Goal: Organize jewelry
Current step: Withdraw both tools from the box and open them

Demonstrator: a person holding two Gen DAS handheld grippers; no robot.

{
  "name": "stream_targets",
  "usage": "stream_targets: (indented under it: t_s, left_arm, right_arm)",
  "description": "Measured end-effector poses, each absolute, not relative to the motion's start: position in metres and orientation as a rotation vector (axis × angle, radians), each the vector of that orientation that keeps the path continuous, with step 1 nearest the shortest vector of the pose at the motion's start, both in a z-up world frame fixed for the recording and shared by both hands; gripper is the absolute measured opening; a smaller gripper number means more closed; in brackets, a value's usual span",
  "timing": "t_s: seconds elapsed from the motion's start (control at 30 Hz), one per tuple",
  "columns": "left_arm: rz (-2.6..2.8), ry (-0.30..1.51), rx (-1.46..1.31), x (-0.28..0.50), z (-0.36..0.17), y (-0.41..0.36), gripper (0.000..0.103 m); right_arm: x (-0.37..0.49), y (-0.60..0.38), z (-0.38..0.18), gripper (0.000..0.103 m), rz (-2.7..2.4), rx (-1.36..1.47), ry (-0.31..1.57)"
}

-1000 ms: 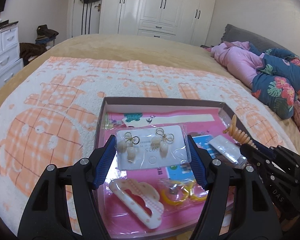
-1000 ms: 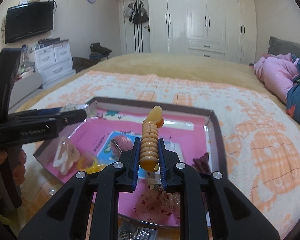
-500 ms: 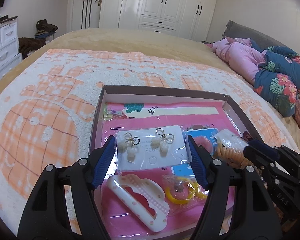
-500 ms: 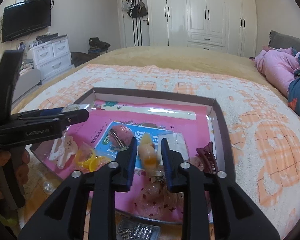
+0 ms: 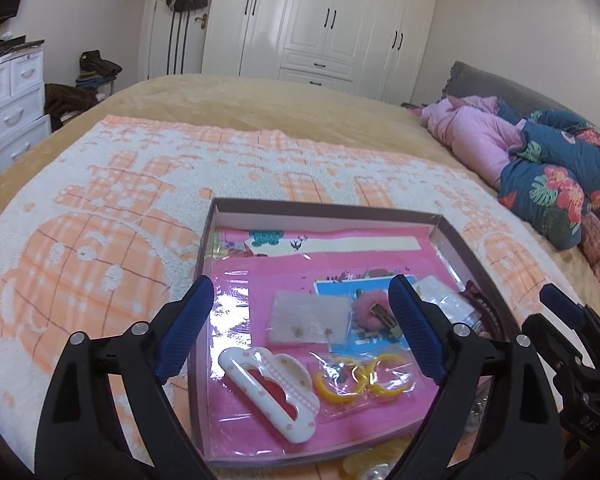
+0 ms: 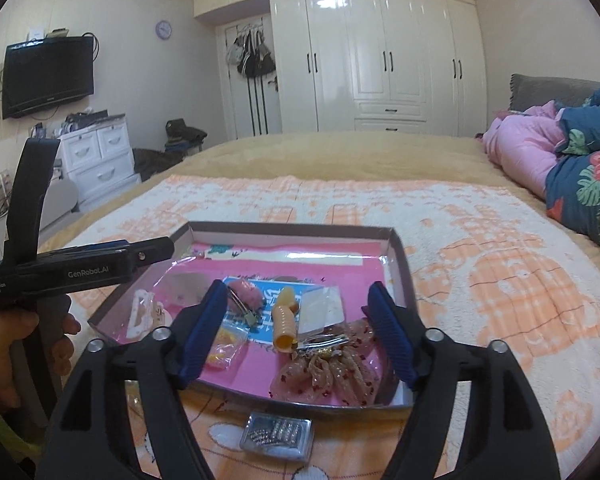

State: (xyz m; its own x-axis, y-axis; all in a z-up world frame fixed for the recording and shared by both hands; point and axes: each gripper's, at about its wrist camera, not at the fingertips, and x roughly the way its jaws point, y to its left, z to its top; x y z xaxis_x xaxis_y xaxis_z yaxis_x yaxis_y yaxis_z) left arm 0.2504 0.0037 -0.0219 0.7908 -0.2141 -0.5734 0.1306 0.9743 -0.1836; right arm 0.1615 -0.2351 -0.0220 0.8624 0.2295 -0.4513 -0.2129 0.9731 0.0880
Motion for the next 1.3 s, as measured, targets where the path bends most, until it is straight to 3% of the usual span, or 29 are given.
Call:
stream_targets:
  t_s: [0.2,0.67,1.3]
  left_arm:
    - [-0.173,0.581,-0.162,0.232,-0.006,0.009,0.092]
    - [-0.148,0.463,-0.188,0.178,0.019,0.027,0.092]
    - [-0.143,0.514,-0.128,0.128,-0.002,0.029,0.092]
  right_arm:
    - [0.148,-0.243,-0.012,0.077,0.219,0.055,0.442]
    - [0.111,-0.257,0.007,0.088,0.189,0.077,0.376]
    - [0.08,-0.255,-0.01,0.089,0.22,0.033,0.433]
